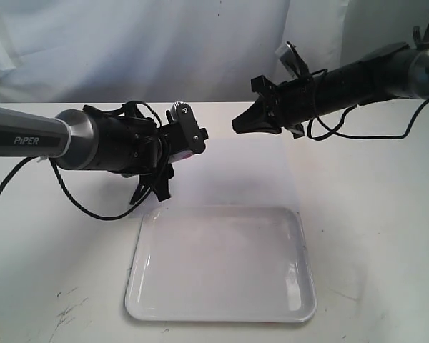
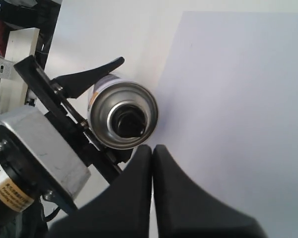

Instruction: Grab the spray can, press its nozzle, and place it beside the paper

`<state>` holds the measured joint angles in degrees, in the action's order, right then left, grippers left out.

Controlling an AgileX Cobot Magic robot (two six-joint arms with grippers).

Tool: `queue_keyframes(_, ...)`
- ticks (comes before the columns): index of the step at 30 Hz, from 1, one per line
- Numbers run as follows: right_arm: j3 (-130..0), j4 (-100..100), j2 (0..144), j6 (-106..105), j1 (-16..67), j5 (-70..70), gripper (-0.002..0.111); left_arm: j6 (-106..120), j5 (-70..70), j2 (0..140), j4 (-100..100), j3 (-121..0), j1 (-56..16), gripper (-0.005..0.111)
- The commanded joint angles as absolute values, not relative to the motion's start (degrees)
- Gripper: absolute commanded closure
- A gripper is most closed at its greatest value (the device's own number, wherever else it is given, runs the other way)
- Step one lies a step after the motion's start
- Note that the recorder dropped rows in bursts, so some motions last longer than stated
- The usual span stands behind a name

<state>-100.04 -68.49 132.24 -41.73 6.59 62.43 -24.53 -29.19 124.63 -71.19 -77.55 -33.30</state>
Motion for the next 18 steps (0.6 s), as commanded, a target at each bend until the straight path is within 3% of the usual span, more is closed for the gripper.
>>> queue_keyframes(1,-100.5,-71.7,133.6,-42.1,6.8,62.8,0.108,-24.5,-28.9,124.1,-70.7,-78.3,-33.6,0.107)
queue_keyframes(18,-103.9,-72.8,135.0,-41.9,9.8,59.3,0.108,-22.5,-28.9,124.1,-68.9,-78.3,-34.9,0.107)
